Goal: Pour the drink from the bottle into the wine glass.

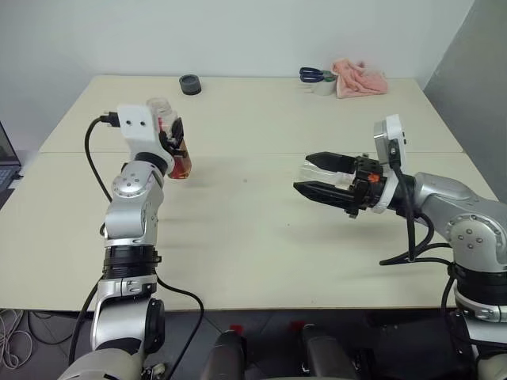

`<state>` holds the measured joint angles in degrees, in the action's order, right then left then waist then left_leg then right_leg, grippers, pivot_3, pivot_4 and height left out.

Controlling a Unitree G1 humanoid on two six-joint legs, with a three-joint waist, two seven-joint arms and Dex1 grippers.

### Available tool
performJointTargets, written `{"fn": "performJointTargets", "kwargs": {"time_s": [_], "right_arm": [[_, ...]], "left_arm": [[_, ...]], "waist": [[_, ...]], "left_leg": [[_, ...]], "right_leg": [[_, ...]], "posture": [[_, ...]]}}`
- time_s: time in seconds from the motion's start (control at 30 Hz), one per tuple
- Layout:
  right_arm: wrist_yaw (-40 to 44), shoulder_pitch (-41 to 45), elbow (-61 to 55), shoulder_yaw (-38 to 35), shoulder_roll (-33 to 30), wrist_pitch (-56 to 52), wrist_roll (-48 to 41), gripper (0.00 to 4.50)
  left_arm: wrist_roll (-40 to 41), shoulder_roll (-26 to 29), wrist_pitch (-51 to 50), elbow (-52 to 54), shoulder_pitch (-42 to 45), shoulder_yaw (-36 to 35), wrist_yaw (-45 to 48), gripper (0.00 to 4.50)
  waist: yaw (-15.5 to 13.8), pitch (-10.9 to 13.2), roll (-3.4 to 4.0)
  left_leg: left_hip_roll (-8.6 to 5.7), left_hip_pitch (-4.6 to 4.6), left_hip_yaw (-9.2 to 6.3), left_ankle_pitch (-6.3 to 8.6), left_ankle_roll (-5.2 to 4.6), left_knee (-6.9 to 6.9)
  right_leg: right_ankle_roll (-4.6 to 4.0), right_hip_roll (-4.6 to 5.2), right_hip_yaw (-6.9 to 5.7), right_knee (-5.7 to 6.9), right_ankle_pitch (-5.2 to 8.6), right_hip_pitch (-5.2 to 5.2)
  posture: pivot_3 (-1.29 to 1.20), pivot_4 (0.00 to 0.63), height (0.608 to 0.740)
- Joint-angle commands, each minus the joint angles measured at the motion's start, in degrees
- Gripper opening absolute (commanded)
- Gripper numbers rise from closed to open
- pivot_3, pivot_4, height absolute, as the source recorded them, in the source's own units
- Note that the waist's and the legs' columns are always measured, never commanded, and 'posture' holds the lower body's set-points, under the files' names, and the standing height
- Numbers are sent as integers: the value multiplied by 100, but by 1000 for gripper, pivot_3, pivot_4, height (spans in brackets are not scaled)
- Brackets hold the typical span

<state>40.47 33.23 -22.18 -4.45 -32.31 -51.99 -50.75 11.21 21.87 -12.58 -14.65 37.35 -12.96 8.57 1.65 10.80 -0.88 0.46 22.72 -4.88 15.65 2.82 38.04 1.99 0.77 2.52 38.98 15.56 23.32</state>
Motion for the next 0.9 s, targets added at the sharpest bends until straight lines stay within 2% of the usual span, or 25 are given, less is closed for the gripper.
{"fn": "performJointTargets", "kwargs": {"time_s": [0.03, 0.33, 0.63, 0.67, 0.87, 0.9], "right_arm": [[-154, 83, -282, -48, 127, 127, -72, 4456], [-446, 86, -367, -85, 266, 140, -62, 4456], [-686, 71, -462, -104, 273, 107, -97, 4456], [-711, 58, -487, -104, 274, 98, -110, 4500], [-793, 56, -513, -113, 270, 84, -131, 4500], [-801, 60, -507, -114, 271, 87, -132, 4500]], "left_arm": [[-87, 110, 958, -396, -10, -101, 267, 1846], [-134, 161, 2238, -1572, 214, -83, 791, 1846], [118, 1, 2520, -1924, 187, -212, 910, 1846], [147, -21, 2501, -1922, 185, -237, 892, 2484], [277, -74, 2402, -1875, 155, -336, 833, 4329], [278, -71, 2394, -1851, 135, -338, 829, 4495]], "waist": [[0, 0, 0], [2, -1, -1], [4, -1, -1], [3, -1, -1], [4, -1, -1], [4, -1, -2]], "left_leg": [[0, 0, 0, 0, 0, 0], [-6, 2, -2, 0, 0, 2], [-5, 2, -4, 0, -1, 1], [-5, 2, -4, 0, -1, 1], [-5, 0, -4, 0, -1, 1], [-4, 0, -4, 0, -1, 1]], "right_leg": [[0, 0, -1, 0, 0, 0], [1, 1, -5, 1, 0, 0], [1, 0, -6, 2, 0, 0], [1, 0, -6, 2, 0, 0], [1, -1, -6, 4, 0, 0], [1, -1, -6, 4, 0, 0]], "posture": [[0, 150, 740], [0, 150, 740], [0, 150, 740], [0, 150, 740], [0, 150, 740], [0, 150, 740]]}}
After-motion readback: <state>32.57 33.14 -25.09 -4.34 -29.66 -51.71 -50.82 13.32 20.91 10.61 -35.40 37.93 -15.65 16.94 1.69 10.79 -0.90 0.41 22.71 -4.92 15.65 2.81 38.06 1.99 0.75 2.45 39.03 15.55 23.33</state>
